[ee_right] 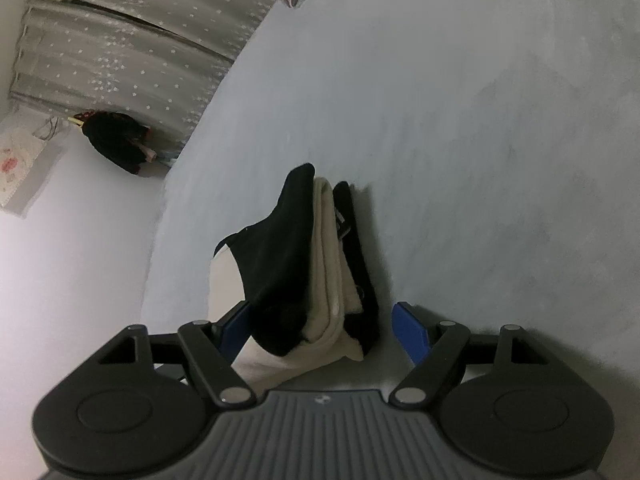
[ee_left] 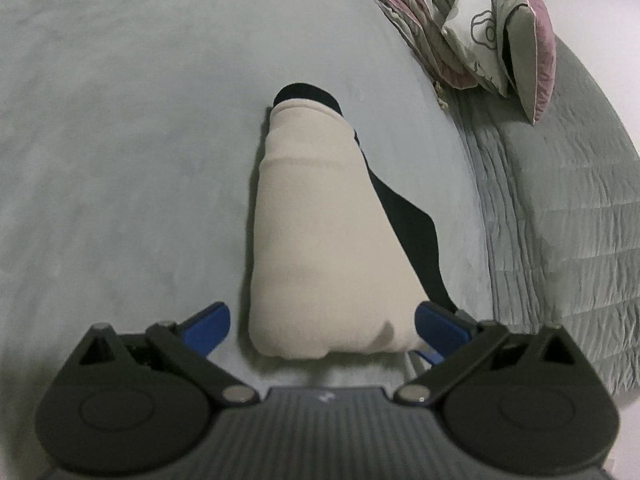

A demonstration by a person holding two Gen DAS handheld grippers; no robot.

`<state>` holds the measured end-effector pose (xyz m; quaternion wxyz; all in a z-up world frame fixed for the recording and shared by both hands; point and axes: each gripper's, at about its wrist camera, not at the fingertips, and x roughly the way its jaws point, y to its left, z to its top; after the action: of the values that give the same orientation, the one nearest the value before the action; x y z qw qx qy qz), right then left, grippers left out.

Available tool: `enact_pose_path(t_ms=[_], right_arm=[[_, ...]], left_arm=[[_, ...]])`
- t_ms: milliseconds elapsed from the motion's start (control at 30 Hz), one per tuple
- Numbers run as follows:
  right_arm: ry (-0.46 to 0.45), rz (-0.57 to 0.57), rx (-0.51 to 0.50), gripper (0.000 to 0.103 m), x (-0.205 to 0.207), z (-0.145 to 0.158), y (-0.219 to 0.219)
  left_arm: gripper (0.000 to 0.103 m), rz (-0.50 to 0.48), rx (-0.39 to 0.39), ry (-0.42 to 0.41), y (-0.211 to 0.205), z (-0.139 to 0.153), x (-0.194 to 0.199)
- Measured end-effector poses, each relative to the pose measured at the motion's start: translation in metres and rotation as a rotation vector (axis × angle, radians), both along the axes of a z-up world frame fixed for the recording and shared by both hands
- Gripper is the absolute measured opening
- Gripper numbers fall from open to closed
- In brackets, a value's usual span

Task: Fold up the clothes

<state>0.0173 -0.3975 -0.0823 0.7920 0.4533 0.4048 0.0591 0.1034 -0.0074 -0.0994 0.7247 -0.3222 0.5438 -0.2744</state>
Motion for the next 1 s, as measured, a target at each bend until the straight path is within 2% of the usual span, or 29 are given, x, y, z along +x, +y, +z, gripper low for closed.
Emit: enact_pose_path(t_ms=[167,500,667,767,800,833,900,1000], right_arm=[[0.053,-0.009,0.070,0.077,-0.002,-0.006,0.000],[0.040,-0.028,0.122,0.077,0.013,-0.021,-0.002],[-0.007,-0.034,0.134,0.076,0.030,-0.032,0.001],[-0.031,-0.025,0.100,0.071,0.042,-0.033,0.008],[-0.042,-0.025,0.086,0.066,0.046,-0.033,0.011],[-0.049,-0.029,0.074,0.063,0.048,-0.034,0.014],[-0.063,-0.036,0.062,0.051,0.052,-0.034,0.017],[-0.086,-0.047,0.073,0.044,0.054,-0.025,0.016]], left_arm=[[0.103,0.028,-0.009,-0.009,-0.002,-0.003,0.007],[0.099,0.060,-0.005,-0.054,-0.008,-0.012,0.018],[0.087,0.112,-0.005,-0.093,-0.008,-0.016,0.022],[0.069,0.141,0.003,-0.129,-0.011,-0.020,0.026],[0.061,0.150,0.009,-0.142,-0.013,-0.021,0.027],[0.058,0.155,0.015,-0.152,-0.013,-0.023,0.028],[0.053,0.154,0.036,-0.176,-0.016,-0.020,0.026],[0.047,0.145,0.069,-0.213,-0.025,-0.009,0.026]])
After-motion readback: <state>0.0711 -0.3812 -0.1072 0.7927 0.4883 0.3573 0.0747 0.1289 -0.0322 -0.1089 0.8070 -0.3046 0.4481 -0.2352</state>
